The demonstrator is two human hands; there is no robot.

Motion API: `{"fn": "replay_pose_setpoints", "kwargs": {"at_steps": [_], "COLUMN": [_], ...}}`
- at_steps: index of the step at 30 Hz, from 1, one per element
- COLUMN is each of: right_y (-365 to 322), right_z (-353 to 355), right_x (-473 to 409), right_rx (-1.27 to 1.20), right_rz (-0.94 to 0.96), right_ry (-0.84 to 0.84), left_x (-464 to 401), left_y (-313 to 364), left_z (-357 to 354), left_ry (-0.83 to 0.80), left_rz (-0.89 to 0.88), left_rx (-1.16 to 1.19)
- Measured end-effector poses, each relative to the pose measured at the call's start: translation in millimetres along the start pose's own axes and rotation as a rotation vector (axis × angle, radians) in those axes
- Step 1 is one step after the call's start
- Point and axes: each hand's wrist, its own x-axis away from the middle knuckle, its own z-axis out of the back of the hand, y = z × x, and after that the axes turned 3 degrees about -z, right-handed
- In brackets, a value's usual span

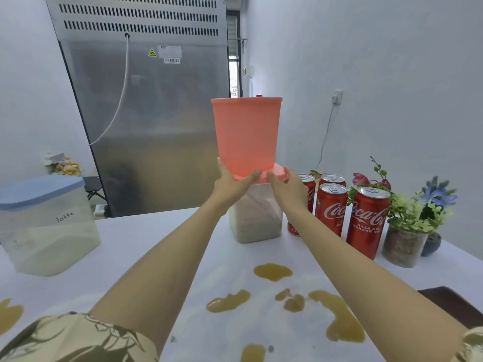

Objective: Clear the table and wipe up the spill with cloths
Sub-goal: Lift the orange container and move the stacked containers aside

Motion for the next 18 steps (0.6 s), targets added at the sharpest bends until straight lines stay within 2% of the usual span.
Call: {"fn": "replay_pose_setpoints", "kwargs": {"at_steps": [6,10,14,18], "right_y": [-4.3,-19.3,-51.0,-84.8], "right_z": [-1.3,-0.4,-13.7,-51.5], "right_x": [-0.5,4.6,15.3,41.0], "right_rx": [0.026,0.114,0.083,-0.04], "right_rz": [0.003,0.114,0.223,0.256], "right_ry": [0.019,0.147,0.201,0.071], "left_x": [-0.7,10.1,23.9,40.4], "left_y": [1.3,1.1,1.6,-6.7], "left_z": [1.6,12.3,43.3,93.7], "left_ry": [-0.021,-0.018,0.225,0.454], "left_rz": [0.033,0.057,0.029,-0.065], "left_rx": [0.017,-0.019,-0.055,-0.17]}}
